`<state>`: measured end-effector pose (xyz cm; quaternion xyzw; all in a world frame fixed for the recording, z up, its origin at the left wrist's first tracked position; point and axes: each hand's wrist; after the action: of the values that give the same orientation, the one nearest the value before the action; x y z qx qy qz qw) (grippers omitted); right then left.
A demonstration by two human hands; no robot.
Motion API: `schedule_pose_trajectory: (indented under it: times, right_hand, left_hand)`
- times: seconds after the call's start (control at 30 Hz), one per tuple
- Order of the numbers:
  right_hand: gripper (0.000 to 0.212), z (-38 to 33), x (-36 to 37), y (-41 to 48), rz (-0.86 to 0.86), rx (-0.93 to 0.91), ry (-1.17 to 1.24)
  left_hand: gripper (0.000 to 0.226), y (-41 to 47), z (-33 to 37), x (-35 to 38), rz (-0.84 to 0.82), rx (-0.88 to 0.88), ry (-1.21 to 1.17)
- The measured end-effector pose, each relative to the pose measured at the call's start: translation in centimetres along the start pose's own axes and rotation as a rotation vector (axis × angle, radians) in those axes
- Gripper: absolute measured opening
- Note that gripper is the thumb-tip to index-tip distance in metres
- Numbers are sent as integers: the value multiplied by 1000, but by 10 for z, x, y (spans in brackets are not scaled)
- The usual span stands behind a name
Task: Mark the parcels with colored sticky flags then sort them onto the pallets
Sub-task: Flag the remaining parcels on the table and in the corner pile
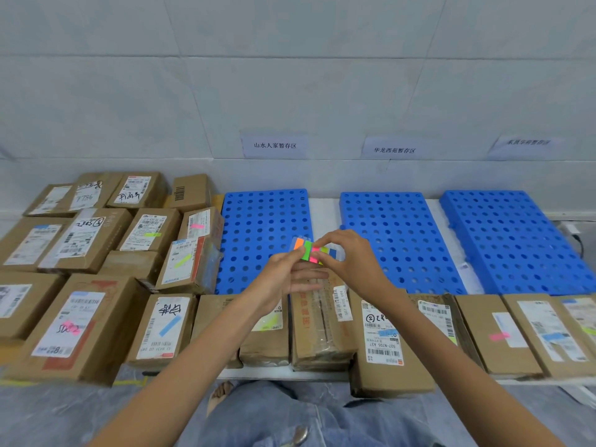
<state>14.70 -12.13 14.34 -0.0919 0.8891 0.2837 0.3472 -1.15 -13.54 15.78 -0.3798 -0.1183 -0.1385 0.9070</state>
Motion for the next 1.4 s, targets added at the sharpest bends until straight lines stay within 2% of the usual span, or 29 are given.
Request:
schedule_pose_trajectory:
  times: [0.2, 0.33, 0.4, 0.5, 0.63, 0.8, 0.93, 1.1, 1.17, 1.27, 1.33, 1.4]
  right_hand:
    - [15, 0, 2, 0, -37, -185, -241]
    - [33, 1, 4, -1, -56, -259, -237]
    - [34, 0, 5, -1, -46, -224, -148]
    - [26, -2, 6, 1, 13, -78, 37]
    - [24, -4, 5, 4, -18, 109, 219]
    - [19, -2, 3, 6, -65, 128, 283]
    - [12, -8, 1, 5, -71, 56, 148]
    - [5, -2, 11, 1, -85, -276, -377]
    - [4, -1, 15, 1, -74, -367, -491]
    - [9, -1, 18, 0, -41, -400, -465]
    - [17, -1, 18, -3, -39, -335, -375]
    - [15, 2, 18, -5, -37, -264, -272]
  left_hand:
    - [41, 0, 1, -5, 13, -3, 14]
    - [35, 0, 0, -9, 1, 9, -9]
    - [34, 0, -2, -11, -1, 19, -13]
    - [34, 1, -5, -12, 10, 33, -8]
    - [33, 1, -7, -13, 14, 42, 21]
    - [34, 1, -8, -15, 12, 30, 46]
    - [37, 2, -9, -18, 18, 22, 59]
    - [35, 3, -12, -19, 19, 17, 39]
    - [29, 2, -13, -18, 15, 39, 49]
    - [21, 2, -16, -18, 46, 92, 83]
    - [22, 3, -17, -18, 73, 116, 107]
    - [24, 2, -18, -19, 89, 128, 134]
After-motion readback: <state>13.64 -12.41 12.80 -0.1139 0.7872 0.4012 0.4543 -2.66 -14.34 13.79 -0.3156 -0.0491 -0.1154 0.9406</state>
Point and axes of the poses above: each hand's wrist, its own y-axis towards the middle knuckle, its own x-axis out of the palm, z = x × y, and after that the axes turned 15 degrees about -x, right-handed
